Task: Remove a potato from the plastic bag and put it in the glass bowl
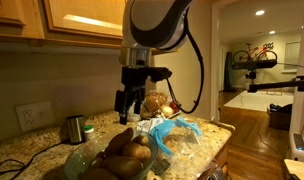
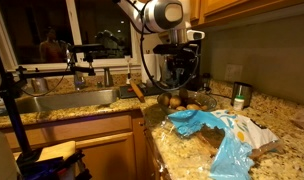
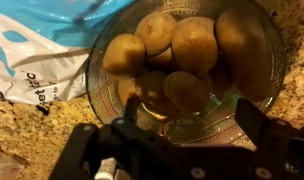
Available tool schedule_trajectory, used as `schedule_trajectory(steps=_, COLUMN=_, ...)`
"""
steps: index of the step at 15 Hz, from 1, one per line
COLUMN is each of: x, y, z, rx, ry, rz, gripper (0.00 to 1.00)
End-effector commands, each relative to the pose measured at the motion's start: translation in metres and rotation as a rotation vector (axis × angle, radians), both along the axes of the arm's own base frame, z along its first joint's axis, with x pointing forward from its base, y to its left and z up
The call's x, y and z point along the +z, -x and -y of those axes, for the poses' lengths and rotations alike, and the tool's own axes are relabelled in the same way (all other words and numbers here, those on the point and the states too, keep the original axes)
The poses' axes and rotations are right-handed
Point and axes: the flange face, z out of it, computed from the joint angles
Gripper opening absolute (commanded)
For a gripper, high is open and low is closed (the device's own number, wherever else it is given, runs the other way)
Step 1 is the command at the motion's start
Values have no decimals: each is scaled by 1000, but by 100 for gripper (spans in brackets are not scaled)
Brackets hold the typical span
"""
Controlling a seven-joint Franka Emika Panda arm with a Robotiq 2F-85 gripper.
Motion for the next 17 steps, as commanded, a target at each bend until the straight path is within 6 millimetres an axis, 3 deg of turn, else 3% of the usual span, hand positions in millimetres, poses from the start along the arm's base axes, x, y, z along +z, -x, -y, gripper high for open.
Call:
schedule_trajectory(steps=1, x=14, y=24, z=10, rx=-87, ry=41, rz=-64, gripper=100)
schedule_trajectory(steps=7, x=21, y=34, z=22, rx=-177, ry=60, rz=-128, gripper=100)
schedule_trajectory(steps=8, x=13, y=19, z=15, rx=-138, ry=40, rz=-115, gripper=100)
schedule_trajectory(steps=17, x=13, y=20, z=18, rx=-152, ry=42, rz=-125, gripper=100)
